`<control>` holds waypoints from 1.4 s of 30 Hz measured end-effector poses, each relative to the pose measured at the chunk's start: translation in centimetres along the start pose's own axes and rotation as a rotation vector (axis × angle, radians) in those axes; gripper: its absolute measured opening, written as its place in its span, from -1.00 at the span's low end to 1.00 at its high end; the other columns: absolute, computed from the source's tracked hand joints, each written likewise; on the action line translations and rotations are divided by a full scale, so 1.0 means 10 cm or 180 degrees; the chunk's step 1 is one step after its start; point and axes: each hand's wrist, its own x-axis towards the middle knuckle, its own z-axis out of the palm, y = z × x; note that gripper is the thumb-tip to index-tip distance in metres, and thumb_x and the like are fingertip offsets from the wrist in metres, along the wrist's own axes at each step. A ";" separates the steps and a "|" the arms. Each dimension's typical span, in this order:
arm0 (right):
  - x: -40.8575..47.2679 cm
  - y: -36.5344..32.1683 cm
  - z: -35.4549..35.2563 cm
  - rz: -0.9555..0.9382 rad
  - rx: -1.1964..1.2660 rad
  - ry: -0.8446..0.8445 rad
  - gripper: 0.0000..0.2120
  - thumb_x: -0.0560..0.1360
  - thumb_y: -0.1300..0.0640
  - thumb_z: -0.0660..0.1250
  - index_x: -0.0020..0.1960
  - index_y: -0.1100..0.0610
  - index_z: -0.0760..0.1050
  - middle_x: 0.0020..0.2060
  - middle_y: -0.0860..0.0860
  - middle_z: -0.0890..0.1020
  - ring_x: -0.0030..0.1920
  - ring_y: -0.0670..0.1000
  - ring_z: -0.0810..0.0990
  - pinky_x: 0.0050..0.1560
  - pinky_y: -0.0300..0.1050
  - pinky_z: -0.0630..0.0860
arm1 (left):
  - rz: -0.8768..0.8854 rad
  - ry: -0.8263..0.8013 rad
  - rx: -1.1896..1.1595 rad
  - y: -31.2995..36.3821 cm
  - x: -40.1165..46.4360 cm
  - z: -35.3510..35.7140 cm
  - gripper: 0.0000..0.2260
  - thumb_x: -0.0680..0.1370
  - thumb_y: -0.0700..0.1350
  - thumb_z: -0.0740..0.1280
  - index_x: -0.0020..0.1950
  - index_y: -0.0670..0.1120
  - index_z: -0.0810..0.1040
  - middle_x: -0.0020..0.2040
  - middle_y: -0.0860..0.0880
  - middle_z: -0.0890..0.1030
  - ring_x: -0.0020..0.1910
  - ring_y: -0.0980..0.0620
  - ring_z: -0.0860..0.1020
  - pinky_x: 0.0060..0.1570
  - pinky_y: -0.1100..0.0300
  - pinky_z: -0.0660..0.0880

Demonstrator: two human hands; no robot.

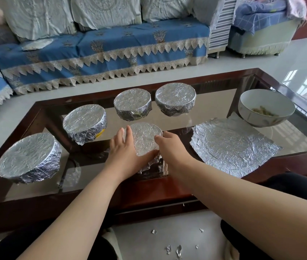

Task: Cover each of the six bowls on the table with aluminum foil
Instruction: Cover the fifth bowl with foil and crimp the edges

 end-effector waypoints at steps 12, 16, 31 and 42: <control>0.18 0.07 -0.10 0.0113 -0.0033 -0.0124 -0.83 0.46 0.38 0.25 -0.25 0.24 0.55 -0.37 0.14 0.51 -0.37 0.05 0.42 -0.33 -0.12 0.37 | 0.0029 0.0046 -0.0030 -0.01 -0.01 0.01 0.06 0.40 0.48 0.21 0.63 -0.03 -0.24 0.63 -0.10 -0.17 0.59 -0.13 -0.19 0.53 -0.11 -0.08; 0.23 0.13 -0.14 0.0182 0.0281 -0.0207 -0.73 0.56 0.37 0.22 -0.24 0.19 0.58 -0.38 0.09 0.58 -0.46 -0.03 0.53 -0.50 -0.24 0.45 | 0.0030 0.0070 -0.0004 0.00 -0.01 0.01 0.03 0.42 0.47 0.20 0.63 -0.03 -0.23 0.63 -0.10 -0.16 0.58 -0.14 -0.19 0.53 -0.11 -0.08; 0.19 0.13 -0.11 -0.0257 -0.0617 0.0122 -0.61 0.64 0.14 0.12 0.45 0.16 0.23 0.31 0.07 0.49 0.04 0.01 0.55 -0.02 -0.17 0.44 | -0.0133 -0.0100 -0.0106 0.01 -0.06 -0.06 0.13 0.37 0.42 0.37 0.62 -0.03 -0.27 0.63 -0.09 -0.21 0.59 -0.17 -0.18 0.52 -0.11 -0.07; -0.33 0.15 0.08 0.0034 0.0712 -0.0111 -0.78 0.61 0.28 0.12 -0.20 0.11 0.33 -0.39 -0.06 0.45 -0.51 -0.24 0.41 -0.47 -0.40 0.34 | -0.0139 0.0182 -0.0229 0.05 -0.06 -0.01 0.06 0.37 0.37 0.36 0.63 -0.05 -0.14 0.61 -0.11 -0.07 0.58 -0.10 -0.08 0.51 -0.05 0.02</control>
